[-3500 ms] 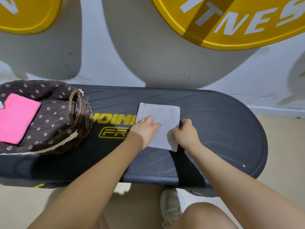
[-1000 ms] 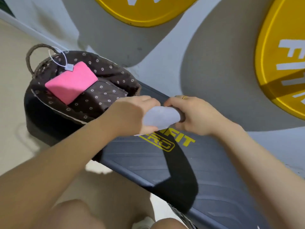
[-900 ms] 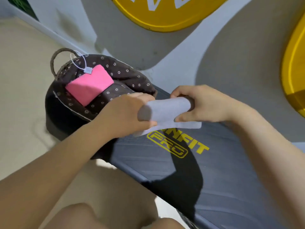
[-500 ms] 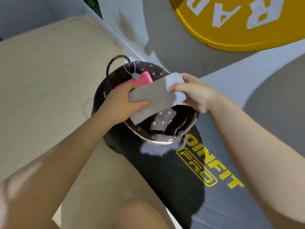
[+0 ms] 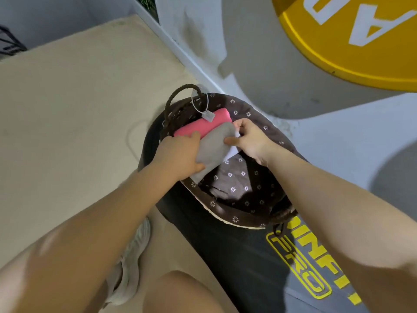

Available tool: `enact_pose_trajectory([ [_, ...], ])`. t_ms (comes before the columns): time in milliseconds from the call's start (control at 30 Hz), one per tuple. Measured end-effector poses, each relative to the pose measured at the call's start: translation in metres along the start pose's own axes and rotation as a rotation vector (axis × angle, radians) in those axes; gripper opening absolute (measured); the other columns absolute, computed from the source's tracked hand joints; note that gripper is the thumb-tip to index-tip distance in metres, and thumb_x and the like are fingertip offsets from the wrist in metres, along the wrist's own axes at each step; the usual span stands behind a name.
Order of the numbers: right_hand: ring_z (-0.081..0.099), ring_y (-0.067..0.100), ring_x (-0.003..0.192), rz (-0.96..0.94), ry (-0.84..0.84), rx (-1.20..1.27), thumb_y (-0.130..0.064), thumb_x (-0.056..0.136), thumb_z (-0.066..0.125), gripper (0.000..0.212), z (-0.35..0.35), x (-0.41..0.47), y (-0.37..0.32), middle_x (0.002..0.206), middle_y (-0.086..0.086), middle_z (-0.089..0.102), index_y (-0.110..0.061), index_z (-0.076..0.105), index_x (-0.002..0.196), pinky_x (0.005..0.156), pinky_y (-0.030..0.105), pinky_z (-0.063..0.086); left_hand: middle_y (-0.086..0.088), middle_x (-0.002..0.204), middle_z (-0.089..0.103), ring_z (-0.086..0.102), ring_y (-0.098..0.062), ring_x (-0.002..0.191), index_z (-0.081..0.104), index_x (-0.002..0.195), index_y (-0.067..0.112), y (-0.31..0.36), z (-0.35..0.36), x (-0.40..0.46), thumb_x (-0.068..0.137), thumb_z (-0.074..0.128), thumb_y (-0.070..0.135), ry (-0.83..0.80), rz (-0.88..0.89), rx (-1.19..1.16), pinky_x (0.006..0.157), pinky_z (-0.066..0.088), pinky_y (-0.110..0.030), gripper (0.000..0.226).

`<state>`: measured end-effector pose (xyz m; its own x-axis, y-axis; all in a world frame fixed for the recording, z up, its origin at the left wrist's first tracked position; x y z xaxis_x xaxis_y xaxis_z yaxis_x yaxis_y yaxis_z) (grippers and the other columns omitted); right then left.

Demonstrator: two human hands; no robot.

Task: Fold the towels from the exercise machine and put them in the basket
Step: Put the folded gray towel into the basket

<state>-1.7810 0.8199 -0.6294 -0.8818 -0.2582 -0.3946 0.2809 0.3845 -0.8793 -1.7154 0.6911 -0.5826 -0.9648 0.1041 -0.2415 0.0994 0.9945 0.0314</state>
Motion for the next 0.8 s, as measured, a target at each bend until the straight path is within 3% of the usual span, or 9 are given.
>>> enact_pose_trajectory([
  [67, 0.049, 0.021, 0.080, -0.017, 0.048, -0.144, -0.009, 0.079, 0.069, 0.032, -0.003, 0.002, 0.000, 0.090, 0.011, 0.051, -0.010, 0.044, 0.099, 0.072, 0.038, 0.043, -0.011, 0.113, 0.057, 0.054, -0.031, 0.104, 0.038, 0.115, 0.009, -0.001, -0.002, 0.005, 0.083, 0.059, 0.039, 0.020, 0.003, 0.058, 0.074, 0.033, -0.035, 0.049],
  [167, 0.057, 0.029, 0.097, -0.046, 0.238, -0.666, -0.031, 0.083, 0.066, 0.046, -0.011, -0.011, -0.017, 0.105, 0.013, 0.056, -0.006, 0.040, 0.113, 0.075, 0.039, 0.043, -0.012, 0.123, 0.050, 0.045, -0.030, 0.115, 0.038, 0.119, 0.009, -0.002, 0.001, 0.014, 0.081, 0.063, 0.039, 0.027, -0.040, 0.114, 0.088, 0.036, -0.037, 0.054],
  [233, 0.058, 0.036, 0.102, -0.048, 0.324, -0.806, -0.028, 0.088, 0.059, 0.041, -0.009, -0.027, -0.030, 0.111, 0.016, 0.058, -0.004, 0.039, 0.115, 0.070, 0.038, 0.040, -0.013, 0.126, 0.047, 0.042, -0.030, 0.116, 0.038, 0.120, 0.008, -0.002, 0.005, 0.018, 0.081, 0.063, 0.035, 0.049, -0.077, 0.114, 0.090, 0.036, -0.038, 0.053],
  [367, 0.060, 0.034, 0.094, -0.121, 0.151, -0.663, -0.015, 0.083, 0.053, 0.023, 0.029, -0.044, -0.018, 0.100, 0.016, 0.063, -0.004, 0.051, 0.104, 0.073, 0.039, 0.048, -0.015, 0.129, 0.038, 0.040, -0.031, 0.117, 0.035, 0.122, 0.005, -0.002, 0.001, 0.015, 0.080, 0.064, 0.031, 0.118, -0.148, 0.103, 0.089, 0.037, -0.036, 0.057],
  [433, 0.058, 0.036, 0.097, -0.117, 0.039, -0.590, -0.008, 0.081, 0.053, 0.028, 0.049, -0.049, -0.006, 0.107, 0.017, 0.059, -0.002, 0.048, 0.108, 0.080, 0.043, 0.049, -0.016, 0.126, 0.041, 0.043, -0.030, 0.114, 0.037, 0.120, 0.004, -0.005, 0.000, 0.014, 0.077, 0.067, 0.034, 0.114, -0.157, 0.104, 0.089, 0.038, -0.036, 0.061],
  [533, 0.055, 0.036, 0.100, -0.060, 0.002, -0.560, -0.002, 0.081, 0.047, 0.041, 0.062, -0.048, 0.004, 0.120, 0.016, 0.047, -0.005, 0.037, 0.121, 0.080, 0.041, 0.045, -0.010, 0.096, 0.062, 0.061, -0.023, 0.084, 0.056, 0.099, 0.008, -0.013, -0.017, 0.022, 0.055, 0.080, 0.047, 0.181, -0.132, 0.235, 0.067, 0.047, -0.030, 0.063],
  [567, 0.054, 0.036, 0.100, -0.033, -0.023, -0.538, -0.001, 0.082, 0.045, 0.044, 0.066, -0.046, 0.006, 0.123, 0.015, 0.045, -0.006, 0.034, 0.124, 0.080, 0.040, 0.044, -0.009, 0.095, 0.063, 0.062, -0.023, 0.084, 0.056, 0.099, 0.009, -0.016, -0.020, 0.024, 0.056, 0.079, 0.048, 0.170, -0.124, 0.266, 0.067, 0.048, -0.030, 0.063],
  [667, 0.052, 0.028, 0.094, 0.095, -0.097, -0.452, 0.001, 0.083, 0.043, 0.043, 0.068, -0.034, 0.009, 0.123, 0.012, 0.047, -0.008, 0.034, 0.124, 0.084, 0.042, 0.044, -0.016, 0.120, 0.051, 0.050, -0.029, 0.110, 0.038, 0.120, 0.003, -0.017, 0.002, 0.036, 0.075, 0.068, 0.048, 0.013, -0.034, 0.163, 0.089, 0.041, -0.035, 0.071],
  [800, 0.052, 0.029, 0.109, 0.241, -0.162, -0.379, 0.003, 0.084, 0.045, 0.035, 0.052, -0.037, -0.002, 0.123, 0.015, 0.055, -0.002, 0.047, 0.119, 0.096, 0.039, 0.041, -0.016, 0.123, 0.048, 0.049, -0.030, 0.111, 0.035, 0.126, 0.003, -0.018, -0.007, 0.032, 0.078, 0.066, 0.044, -0.048, 0.015, 0.061, 0.086, 0.042, -0.035, 0.070],
])
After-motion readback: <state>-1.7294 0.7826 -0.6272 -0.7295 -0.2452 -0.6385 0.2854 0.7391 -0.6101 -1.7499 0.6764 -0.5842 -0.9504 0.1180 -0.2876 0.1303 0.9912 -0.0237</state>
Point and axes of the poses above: each hand's wrist, its own x-axis towards the middle knuckle, its own z-axis out of the palm, y = z × x, the point moved 9 cm from there along x, towards the middle knuckle
